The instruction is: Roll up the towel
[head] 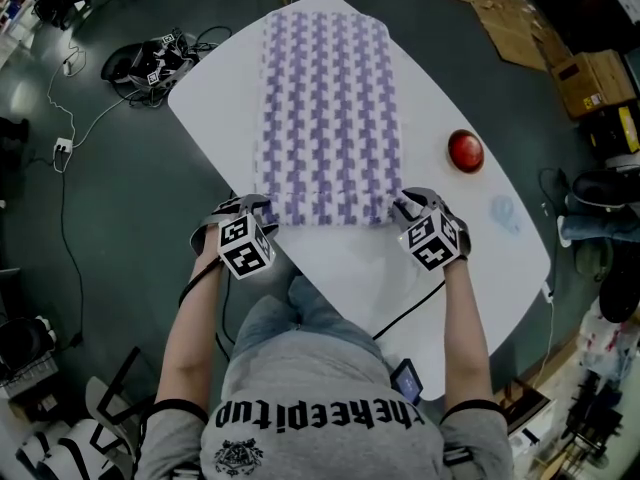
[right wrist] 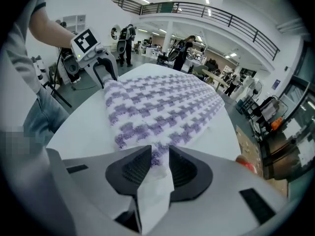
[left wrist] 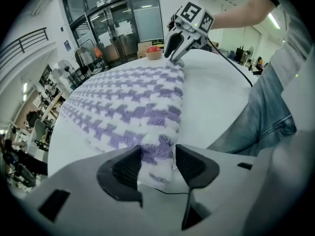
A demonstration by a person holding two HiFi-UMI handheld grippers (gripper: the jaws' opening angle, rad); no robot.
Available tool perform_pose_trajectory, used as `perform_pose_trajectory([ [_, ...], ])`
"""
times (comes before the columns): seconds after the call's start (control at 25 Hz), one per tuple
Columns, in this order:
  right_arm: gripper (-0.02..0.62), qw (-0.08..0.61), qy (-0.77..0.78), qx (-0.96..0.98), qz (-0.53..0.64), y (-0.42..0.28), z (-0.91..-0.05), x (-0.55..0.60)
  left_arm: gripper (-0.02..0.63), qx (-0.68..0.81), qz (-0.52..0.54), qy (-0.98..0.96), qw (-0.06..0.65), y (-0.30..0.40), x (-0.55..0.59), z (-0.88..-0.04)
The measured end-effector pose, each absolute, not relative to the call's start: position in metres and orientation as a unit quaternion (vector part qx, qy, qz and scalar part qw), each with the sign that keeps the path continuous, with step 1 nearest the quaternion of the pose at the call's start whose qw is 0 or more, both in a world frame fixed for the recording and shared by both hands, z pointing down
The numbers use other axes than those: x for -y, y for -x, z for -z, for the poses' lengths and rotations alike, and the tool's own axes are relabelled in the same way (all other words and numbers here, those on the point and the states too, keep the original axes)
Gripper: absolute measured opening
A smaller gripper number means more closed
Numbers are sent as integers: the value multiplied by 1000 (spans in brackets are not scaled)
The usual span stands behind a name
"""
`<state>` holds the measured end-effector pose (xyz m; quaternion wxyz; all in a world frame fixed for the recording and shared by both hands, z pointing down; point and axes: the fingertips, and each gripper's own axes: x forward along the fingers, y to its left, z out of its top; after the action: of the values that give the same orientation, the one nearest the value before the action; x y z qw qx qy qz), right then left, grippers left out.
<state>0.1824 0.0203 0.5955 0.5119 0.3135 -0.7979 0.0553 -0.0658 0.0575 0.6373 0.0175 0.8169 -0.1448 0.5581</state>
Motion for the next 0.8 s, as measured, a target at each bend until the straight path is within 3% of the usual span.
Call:
perform_pose_trajectory([
  [0.16, 104, 506, -282, 815, -34, -172, -589, -39, 210, 145, -566, -811, 11, 67, -55, -645],
  [0.32, 131, 550, -214, 807, 4, -144, -603, -60, 210, 147, -564, -813, 15, 83, -47, -635],
  [0.56, 143, 589, -214, 778, 38, -169, -639, -53, 209, 153, -561, -813, 18, 67, -49, -646],
  [0.64, 141, 595, -217, 773, 42, -171, -643, -49, 170, 164, -558, -813, 17, 68, -48, -646],
  [0.72, 124, 600, -211, 771, 41, -172, -643, -46, 138, 169, -555, -814, 20, 69, -44, -642],
  [0.8, 52, 602, -208, 769, 46, -184, -644, -48, 110, 168, -554, -815, 20, 57, -45, -644],
])
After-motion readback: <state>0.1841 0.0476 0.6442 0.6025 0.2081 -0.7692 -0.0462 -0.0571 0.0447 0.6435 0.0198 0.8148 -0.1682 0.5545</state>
